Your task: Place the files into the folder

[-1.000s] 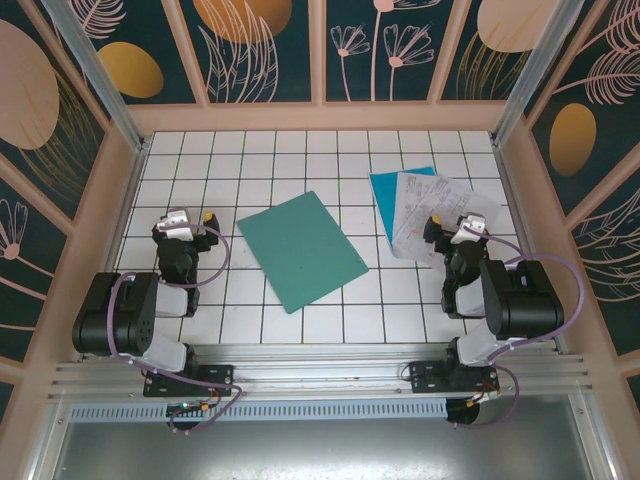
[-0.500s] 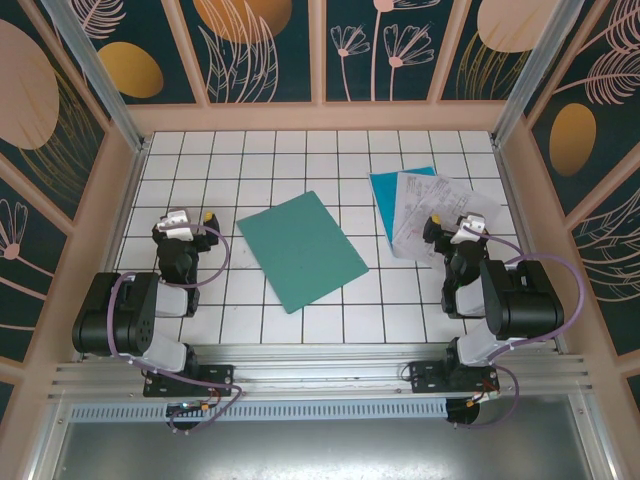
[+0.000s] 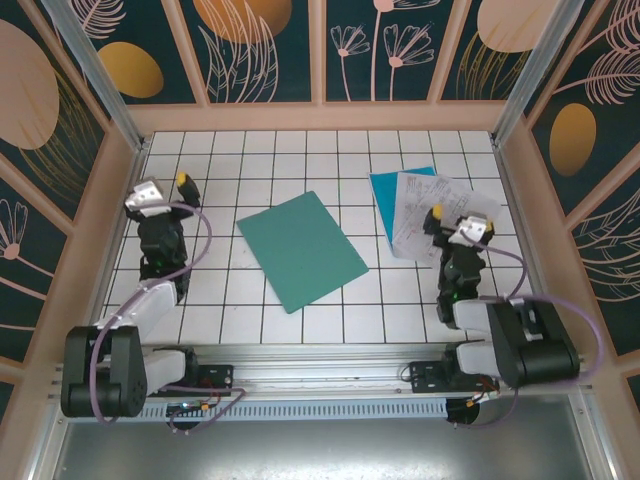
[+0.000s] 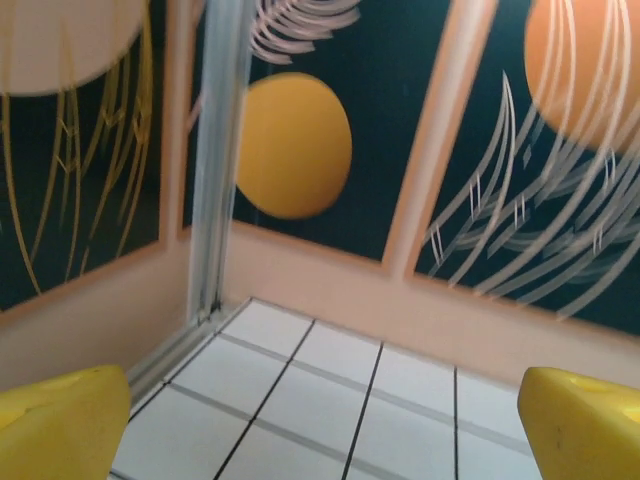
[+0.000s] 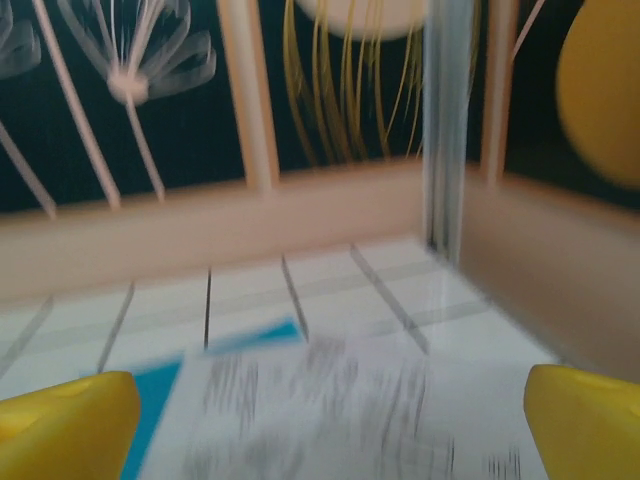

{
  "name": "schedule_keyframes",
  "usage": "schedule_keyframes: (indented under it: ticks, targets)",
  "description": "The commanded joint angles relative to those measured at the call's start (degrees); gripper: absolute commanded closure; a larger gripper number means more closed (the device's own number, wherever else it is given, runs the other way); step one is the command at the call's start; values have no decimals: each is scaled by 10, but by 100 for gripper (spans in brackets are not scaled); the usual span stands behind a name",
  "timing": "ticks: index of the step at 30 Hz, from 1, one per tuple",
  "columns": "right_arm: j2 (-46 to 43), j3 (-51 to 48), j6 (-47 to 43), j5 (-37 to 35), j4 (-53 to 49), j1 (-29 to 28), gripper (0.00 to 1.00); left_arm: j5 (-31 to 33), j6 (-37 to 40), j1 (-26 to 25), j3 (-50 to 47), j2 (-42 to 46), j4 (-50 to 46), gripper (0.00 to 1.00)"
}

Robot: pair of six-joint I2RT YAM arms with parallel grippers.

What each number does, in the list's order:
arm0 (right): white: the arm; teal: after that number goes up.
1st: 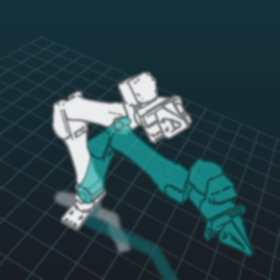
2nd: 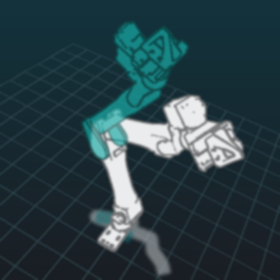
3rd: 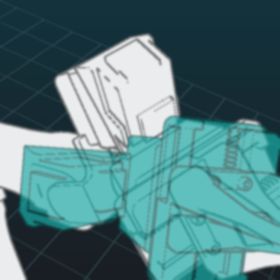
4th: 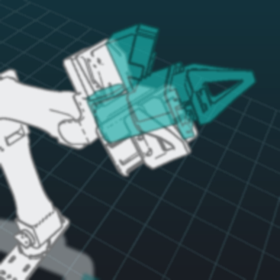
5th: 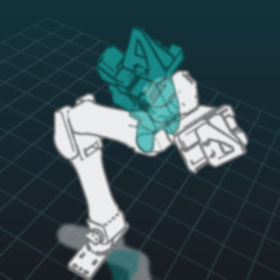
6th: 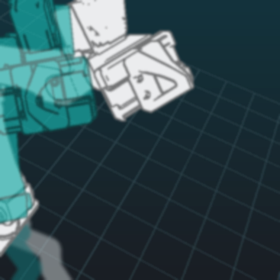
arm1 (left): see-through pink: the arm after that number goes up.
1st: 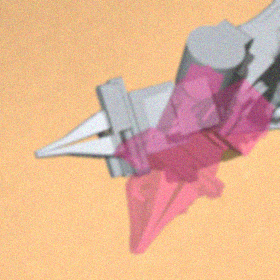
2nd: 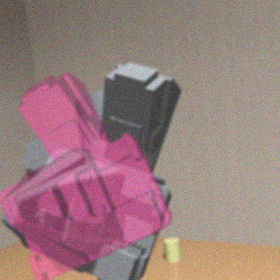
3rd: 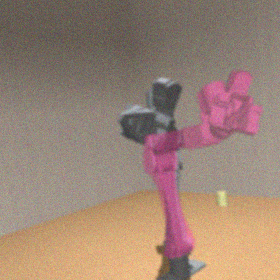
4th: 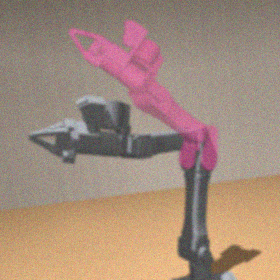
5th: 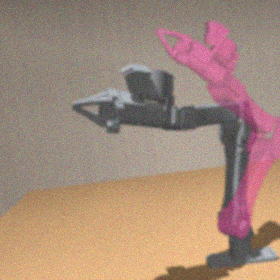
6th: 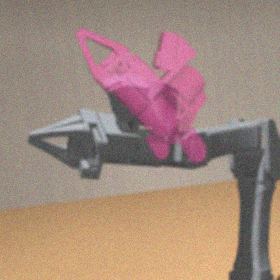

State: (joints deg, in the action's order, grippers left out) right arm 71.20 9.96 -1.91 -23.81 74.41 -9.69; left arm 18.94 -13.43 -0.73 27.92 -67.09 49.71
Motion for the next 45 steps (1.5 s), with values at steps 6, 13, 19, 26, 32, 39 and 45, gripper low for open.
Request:
schedule_keyframes:
  ticks: [6, 13, 19, 26, 32, 39, 45]
  targets:
    - [-95, 323, 450, 219, -599, 133, 1, -48, -326, 2, 342, -48, -552, 1]
    - [39, 476, 357, 214, -848, -26, 17, -239, -424, -66, 333, -140, -707, 8]
    - [136, 452, 368, 341, -837, -145, 24, -290, -463, -194, 232, -204, -731, 15]
    - [266, 502, 364, 440, -846, -178, 26, -316, -467, -212, 216, -272, -645, 21]
    - [310, 521, 368, 460, -853, -173, 27, -290, -440, -212, 275, -346, -653, 30]
    - [304, 499, 387, 492, -835, -157, 27, -252, -405, -211, 390, -409, -670, 40]
    - [299, 495, 397, 505, -831, -149, 27, -233, -376, -205, 497, -482, -694, 42]
